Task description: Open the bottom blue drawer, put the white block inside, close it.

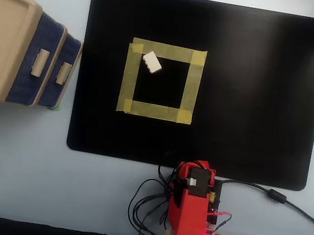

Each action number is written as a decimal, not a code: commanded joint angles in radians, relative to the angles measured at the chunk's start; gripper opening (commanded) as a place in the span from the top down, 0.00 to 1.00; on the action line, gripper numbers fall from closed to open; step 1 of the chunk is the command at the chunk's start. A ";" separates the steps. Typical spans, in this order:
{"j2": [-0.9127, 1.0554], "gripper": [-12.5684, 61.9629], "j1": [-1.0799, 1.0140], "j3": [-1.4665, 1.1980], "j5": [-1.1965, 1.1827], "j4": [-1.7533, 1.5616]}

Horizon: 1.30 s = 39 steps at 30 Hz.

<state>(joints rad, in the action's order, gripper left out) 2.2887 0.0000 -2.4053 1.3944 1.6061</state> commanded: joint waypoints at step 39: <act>-1.089 0.40 0.960 0.488 1.720 -2.459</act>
<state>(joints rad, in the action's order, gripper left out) 1.2026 0.9449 -1.9497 3.0787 -0.6780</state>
